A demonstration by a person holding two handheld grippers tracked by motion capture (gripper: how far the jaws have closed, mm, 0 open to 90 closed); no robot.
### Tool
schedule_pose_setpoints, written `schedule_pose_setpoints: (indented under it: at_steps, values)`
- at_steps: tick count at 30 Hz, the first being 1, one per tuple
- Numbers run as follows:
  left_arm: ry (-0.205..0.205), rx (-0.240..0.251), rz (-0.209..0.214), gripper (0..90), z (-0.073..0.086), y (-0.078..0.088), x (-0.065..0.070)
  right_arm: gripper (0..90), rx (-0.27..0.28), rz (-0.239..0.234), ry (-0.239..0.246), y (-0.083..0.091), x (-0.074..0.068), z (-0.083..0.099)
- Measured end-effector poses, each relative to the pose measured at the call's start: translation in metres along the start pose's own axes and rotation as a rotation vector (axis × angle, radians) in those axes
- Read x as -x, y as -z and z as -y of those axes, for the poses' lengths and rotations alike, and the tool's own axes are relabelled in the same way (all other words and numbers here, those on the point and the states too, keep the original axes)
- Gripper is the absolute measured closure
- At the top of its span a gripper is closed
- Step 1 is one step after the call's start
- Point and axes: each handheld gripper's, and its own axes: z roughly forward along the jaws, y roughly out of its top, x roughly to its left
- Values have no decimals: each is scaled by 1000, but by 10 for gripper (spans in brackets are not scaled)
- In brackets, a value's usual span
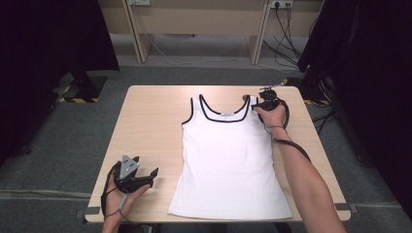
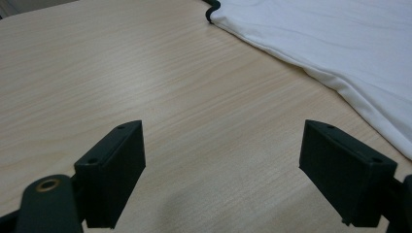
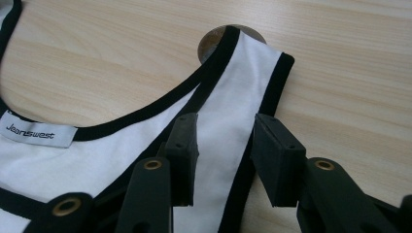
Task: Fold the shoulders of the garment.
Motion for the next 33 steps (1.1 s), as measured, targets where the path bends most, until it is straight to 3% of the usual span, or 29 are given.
schedule_pose_setpoints:
  at_steps: [10, 14, 18, 21, 25, 29, 33]
  values:
    - [4, 2, 2, 160, 0, 0, -1, 702, 4, 34, 29, -6, 1, 5]
    - [3, 1, 1, 159, 0, 0, -1, 646, 10, 51, 50, -7, 1, 5]
    - [-4, -6, 0, 159, 0, 0, 0, 590, 9, 64, 35, -8, 3, 6]
    - [1, -7, 1, 159, 0, 0, 0, 661, 13, 63, 45, -8, 1, 6]
    - [0, -5, 2, 159, 0, 0, 0, 831, 23, 36, 34, -8, -5, 8]
    - [1, -2, 2, 159, 0, 0, 0, 859, 12, -18, -21, -8, -2, 7]
    - [-1, 2, 2, 159, 0, 0, 0, 861, 15, -58, -32, -2, -2, 7]
